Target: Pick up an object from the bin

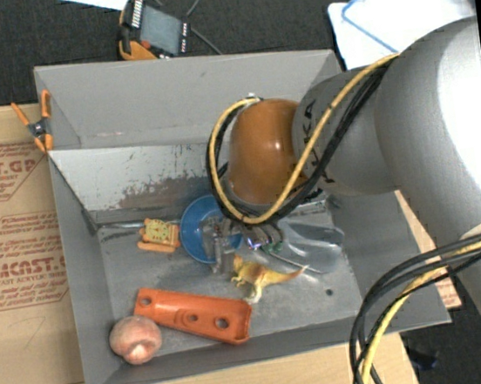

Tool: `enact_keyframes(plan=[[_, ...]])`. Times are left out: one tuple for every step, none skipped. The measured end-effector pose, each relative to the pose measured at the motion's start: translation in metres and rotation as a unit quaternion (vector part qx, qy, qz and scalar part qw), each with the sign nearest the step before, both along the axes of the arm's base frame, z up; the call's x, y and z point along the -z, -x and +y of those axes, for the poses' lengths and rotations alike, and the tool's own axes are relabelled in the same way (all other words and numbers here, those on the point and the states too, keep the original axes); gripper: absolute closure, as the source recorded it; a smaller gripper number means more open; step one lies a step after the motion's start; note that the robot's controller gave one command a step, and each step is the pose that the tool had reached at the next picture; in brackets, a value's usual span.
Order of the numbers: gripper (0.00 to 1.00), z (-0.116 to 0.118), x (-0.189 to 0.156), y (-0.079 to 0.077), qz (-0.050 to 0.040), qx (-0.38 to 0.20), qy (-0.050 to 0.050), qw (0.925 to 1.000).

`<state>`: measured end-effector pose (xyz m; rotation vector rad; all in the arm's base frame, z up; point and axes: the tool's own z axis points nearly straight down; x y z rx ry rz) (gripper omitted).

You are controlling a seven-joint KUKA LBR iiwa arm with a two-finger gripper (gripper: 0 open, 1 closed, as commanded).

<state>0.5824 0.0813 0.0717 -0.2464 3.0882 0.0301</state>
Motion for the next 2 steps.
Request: enact_keyframes(plan=[[1.0,0.008,0.0,0.008,-0.0028,-0.02,0.002,0.9998],[1.0,-0.02,-0.024,0.026,-0.0049,-0.103,0.004,0.9947]])
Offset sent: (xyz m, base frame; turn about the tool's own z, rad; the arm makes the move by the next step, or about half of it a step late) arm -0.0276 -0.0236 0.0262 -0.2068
